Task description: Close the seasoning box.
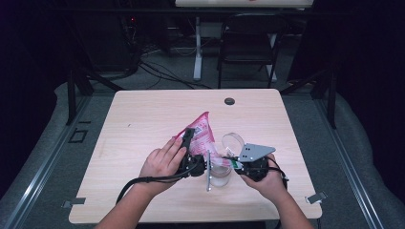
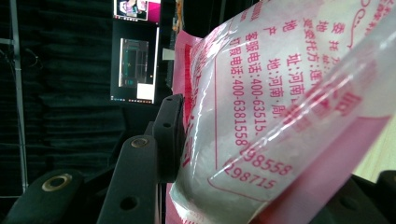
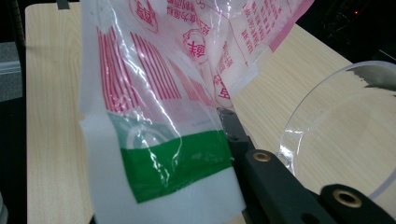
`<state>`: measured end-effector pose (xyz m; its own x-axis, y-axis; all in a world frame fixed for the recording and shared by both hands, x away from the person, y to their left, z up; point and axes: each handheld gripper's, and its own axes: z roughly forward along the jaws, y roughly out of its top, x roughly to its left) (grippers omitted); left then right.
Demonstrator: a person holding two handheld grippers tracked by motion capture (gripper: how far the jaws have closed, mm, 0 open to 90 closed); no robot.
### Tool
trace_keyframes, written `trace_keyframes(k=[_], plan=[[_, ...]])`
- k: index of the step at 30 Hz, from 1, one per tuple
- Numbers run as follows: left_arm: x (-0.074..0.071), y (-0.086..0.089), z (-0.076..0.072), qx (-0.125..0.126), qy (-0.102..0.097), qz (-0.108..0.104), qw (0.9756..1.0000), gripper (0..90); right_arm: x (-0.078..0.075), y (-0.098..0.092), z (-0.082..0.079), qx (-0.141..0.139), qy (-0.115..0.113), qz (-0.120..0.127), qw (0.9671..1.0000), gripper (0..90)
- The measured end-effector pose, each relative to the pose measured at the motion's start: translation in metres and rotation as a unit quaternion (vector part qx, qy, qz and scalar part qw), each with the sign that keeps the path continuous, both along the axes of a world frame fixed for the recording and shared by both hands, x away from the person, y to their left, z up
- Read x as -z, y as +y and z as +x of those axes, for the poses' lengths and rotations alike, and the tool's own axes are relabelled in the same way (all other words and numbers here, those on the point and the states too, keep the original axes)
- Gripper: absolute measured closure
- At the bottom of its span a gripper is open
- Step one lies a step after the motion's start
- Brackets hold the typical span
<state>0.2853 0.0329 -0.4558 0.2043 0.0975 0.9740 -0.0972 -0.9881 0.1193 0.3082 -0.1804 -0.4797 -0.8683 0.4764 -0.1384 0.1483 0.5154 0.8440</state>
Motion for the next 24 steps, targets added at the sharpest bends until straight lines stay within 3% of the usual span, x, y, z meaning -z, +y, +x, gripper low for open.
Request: trace_keyframes(k=[24], plan=[[0.0013, -0.0015, -0.0005, 0.003, -0.001, 0.002, 1.0000, 61.5, 0.0022, -0.0003, 0.0014, 0.001, 0.003, -0.004, 1.0000, 90.0]])
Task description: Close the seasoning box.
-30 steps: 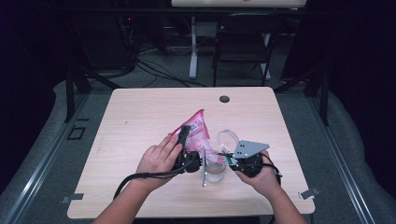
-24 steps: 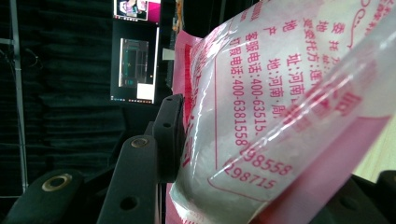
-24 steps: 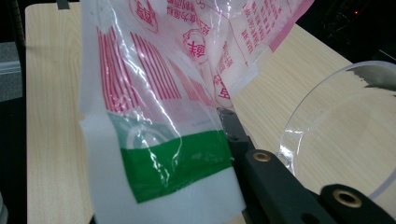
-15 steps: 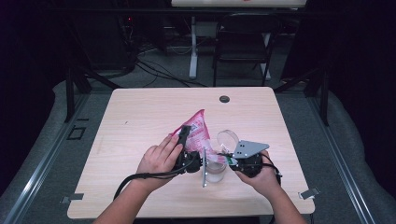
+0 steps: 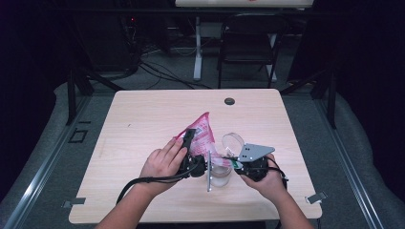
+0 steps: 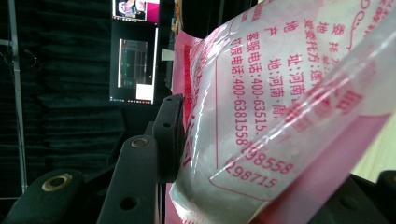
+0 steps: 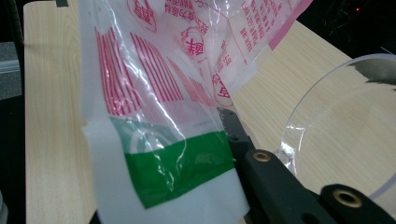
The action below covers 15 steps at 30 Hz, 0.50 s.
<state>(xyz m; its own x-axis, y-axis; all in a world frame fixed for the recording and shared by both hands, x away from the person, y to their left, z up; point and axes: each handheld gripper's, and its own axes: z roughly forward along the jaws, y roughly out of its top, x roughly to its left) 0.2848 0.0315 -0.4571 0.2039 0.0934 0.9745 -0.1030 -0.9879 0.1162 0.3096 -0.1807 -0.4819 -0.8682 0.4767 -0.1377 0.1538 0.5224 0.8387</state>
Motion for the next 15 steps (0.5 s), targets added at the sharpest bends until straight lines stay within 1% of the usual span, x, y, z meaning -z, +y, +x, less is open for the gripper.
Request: trace_keyframes(k=[6, 7, 8, 15], plan=[[-0.0004, -0.0008, -0.0005, 0.000, 0.000, 0.002, 1.0000, 61.4, 0.0004, 0.0000, 0.0001, 0.000, 0.001, -0.001, 1.0000, 90.0], [-0.0005, -0.0008, -0.0007, 0.000, 0.003, 0.000, 1.0000, 61.4, 0.0004, 0.0000, 0.0001, 0.000, 0.002, -0.002, 1.0000, 90.0], [-0.0011, -0.0010, -0.0008, -0.001, 0.000, 0.003, 1.0000, 61.4, 0.0005, 0.0000, 0.0001, 0.000, 0.003, -0.002, 1.0000, 90.0], [-0.0007, -0.0016, -0.0010, 0.001, -0.001, 0.003, 1.0000, 61.4, 0.0006, -0.0002, 0.0002, 0.000, 0.003, -0.003, 1.0000, 90.0]])
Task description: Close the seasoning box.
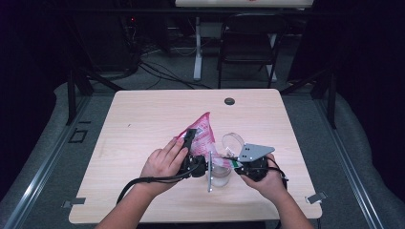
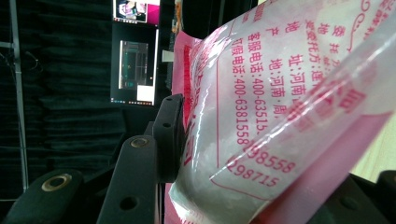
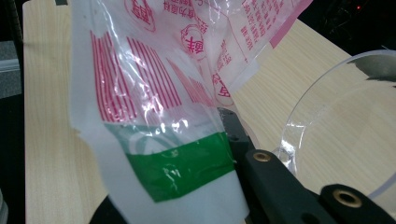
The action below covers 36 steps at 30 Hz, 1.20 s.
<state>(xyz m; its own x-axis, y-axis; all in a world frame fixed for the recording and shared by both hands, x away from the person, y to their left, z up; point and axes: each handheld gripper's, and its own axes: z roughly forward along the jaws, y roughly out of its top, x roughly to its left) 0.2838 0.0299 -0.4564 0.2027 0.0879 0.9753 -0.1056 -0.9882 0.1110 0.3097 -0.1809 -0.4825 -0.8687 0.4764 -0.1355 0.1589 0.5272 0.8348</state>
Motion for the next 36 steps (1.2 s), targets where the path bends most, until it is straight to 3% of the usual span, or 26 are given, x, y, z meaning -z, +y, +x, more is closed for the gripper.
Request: trace_keyframes(k=[24, 26, 27, 30, 36], plan=[[0.0001, -0.0018, -0.0005, 0.002, 0.001, 0.000, 1.0000, 61.4, 0.0012, -0.0001, 0.0004, 0.002, 0.002, -0.005, 1.0000, 90.0], [0.0022, -0.0010, 0.0019, 0.020, -0.012, -0.008, 0.9997, 61.4, 0.0013, -0.0002, 0.0005, 0.001, 0.002, -0.006, 1.0000, 90.0], [0.0006, -0.0017, 0.0000, 0.009, -0.003, -0.001, 1.0000, 61.4, 0.0014, -0.0002, 0.0006, 0.001, 0.002, -0.006, 1.0000, 90.0], [0.0003, -0.0019, -0.0007, 0.002, 0.002, -0.001, 1.0000, 61.4, 0.0016, -0.0001, 0.0008, 0.000, 0.002, -0.007, 1.0000, 90.0], [0.0005, -0.0021, -0.0006, 0.008, -0.001, 0.000, 1.0000, 61.4, 0.0025, 0.0003, 0.0010, 0.001, 0.002, -0.009, 1.0000, 90.0]])
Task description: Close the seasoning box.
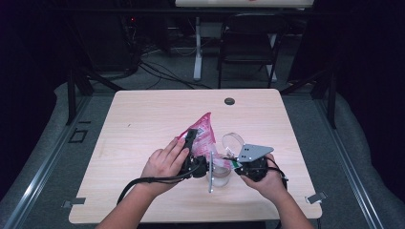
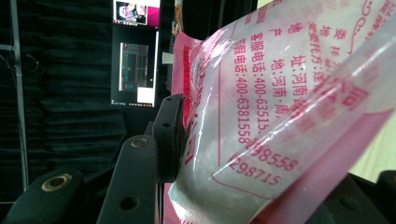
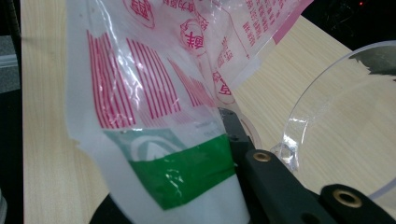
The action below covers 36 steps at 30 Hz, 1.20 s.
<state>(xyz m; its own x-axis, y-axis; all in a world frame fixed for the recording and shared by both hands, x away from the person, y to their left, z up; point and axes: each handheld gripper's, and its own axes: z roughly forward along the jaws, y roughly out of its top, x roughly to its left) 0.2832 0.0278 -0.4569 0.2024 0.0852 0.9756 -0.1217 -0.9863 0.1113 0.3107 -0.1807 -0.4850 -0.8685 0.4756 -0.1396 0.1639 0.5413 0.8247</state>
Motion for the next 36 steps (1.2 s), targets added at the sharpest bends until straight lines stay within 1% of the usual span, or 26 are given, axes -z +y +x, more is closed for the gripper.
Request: trace_keyframes(k=[1, 5, 11, 13, 14, 21, 26, 27, 29, 33, 34, 35, 36], plan=[[-0.0004, -0.0003, -0.0006, -0.004, 0.001, 0.002, 1.0000, 61.4, 0.0001, 0.0001, 0.0000, -0.001, 0.001, 0.001, 1.0000, 90.0], [-0.0008, -0.0005, -0.0006, -0.005, 0.001, 0.002, 1.0000, 61.4, 0.0002, 0.0000, 0.0002, 0.000, 0.001, -0.001, 1.0000, 90.0], [-0.0005, -0.0012, -0.0012, -0.003, -0.001, 0.003, 1.0000, 61.4, 0.0008, 0.0000, 0.0006, -0.002, 0.002, -0.001, 1.0000, 90.0], [-0.0002, -0.0013, -0.0014, -0.004, 0.001, 0.001, 1.0000, 61.4, 0.0010, 0.0001, 0.0006, -0.001, 0.002, -0.001, 1.0000, 90.0], [-0.0009, -0.0014, -0.0014, -0.002, -0.002, 0.004, 1.0000, 61.4, 0.0010, 0.0001, 0.0005, -0.002, 0.002, -0.002, 1.0000, 90.0], [-0.0007, -0.0017, -0.0019, -0.003, 0.000, 0.004, 1.0000, 61.4, 0.0014, 0.0006, 0.0003, 0.000, 0.001, -0.004, 1.0000, 90.0], [-0.0003, -0.0021, -0.0017, 0.000, -0.002, 0.002, 1.0000, 61.4, 0.0016, 0.0005, 0.0003, 0.001, 0.001, -0.007, 1.0000, 90.0], [0.0002, -0.0019, -0.0011, 0.005, -0.004, 0.000, 1.0000, 61.4, 0.0016, 0.0004, 0.0003, 0.000, 0.002, -0.006, 1.0000, 90.0], [-0.0006, -0.0023, -0.0016, 0.001, -0.002, 0.004, 1.0000, 61.4, 0.0017, 0.0003, 0.0002, 0.001, 0.001, -0.006, 1.0000, 90.0], [-0.0009, -0.0028, -0.0012, -0.001, -0.002, 0.005, 1.0000, 62.4, 0.0011, -0.0003, -0.0004, 0.002, -0.002, -0.005, 1.0000, 90.0], [-0.0004, -0.0029, -0.0011, -0.002, 0.002, 0.003, 1.0000, 62.8, 0.0009, -0.0004, -0.0007, 0.003, -0.002, -0.005, 1.0000, 90.0], [-0.0007, -0.0032, -0.0011, -0.003, -0.002, 0.008, 1.0000, 63.1, 0.0006, -0.0006, -0.0009, 0.003, -0.002, -0.008, 1.0000, 90.0], [-0.0007, -0.0032, -0.0011, -0.003, -0.001, 0.008, 1.0000, 63.4, 0.0006, -0.0007, -0.0011, 0.004, -0.002, -0.006, 1.0000, 90.0]])
